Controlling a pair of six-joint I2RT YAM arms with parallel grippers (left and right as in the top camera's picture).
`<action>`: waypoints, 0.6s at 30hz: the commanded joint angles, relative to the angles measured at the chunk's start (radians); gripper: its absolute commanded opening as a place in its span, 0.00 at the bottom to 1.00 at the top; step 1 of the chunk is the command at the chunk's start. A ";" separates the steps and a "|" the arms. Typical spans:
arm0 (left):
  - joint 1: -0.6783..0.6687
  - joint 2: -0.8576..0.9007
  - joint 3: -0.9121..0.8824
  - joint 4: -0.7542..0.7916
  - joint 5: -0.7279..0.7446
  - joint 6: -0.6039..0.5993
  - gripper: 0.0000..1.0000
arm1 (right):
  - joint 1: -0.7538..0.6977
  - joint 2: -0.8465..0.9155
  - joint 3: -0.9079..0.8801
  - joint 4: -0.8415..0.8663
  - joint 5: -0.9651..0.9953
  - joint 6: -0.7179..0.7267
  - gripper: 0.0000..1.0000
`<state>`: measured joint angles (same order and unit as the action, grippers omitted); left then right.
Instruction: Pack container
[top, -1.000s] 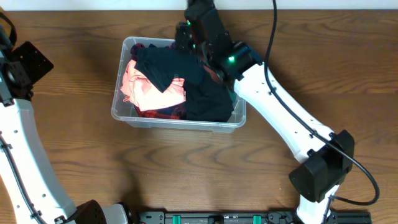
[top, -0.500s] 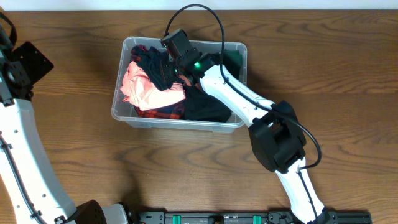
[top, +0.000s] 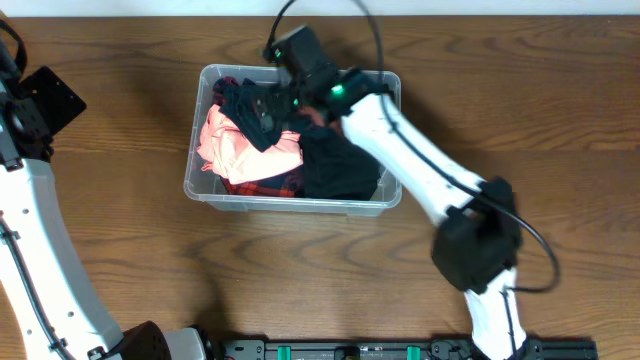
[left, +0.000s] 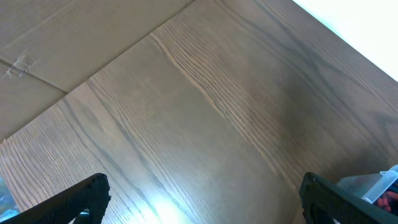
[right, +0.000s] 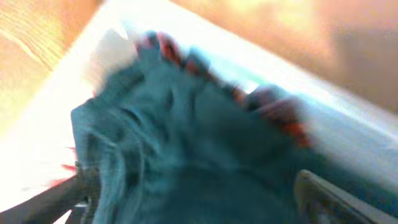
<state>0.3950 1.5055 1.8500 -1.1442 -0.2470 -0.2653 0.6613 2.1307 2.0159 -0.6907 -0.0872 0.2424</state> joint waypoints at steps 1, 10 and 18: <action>0.004 0.004 -0.003 0.000 -0.015 -0.002 0.98 | -0.030 -0.166 0.014 -0.017 0.148 -0.076 0.99; 0.004 0.004 -0.003 0.000 -0.015 -0.002 0.98 | -0.050 -0.402 0.014 -0.216 0.247 -0.114 0.99; 0.004 0.004 -0.003 0.000 -0.015 -0.002 0.98 | -0.102 -0.554 0.014 -0.423 0.418 -0.117 0.99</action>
<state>0.3950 1.5055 1.8500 -1.1442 -0.2470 -0.2653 0.5972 1.6459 2.0258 -1.0908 0.2241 0.1368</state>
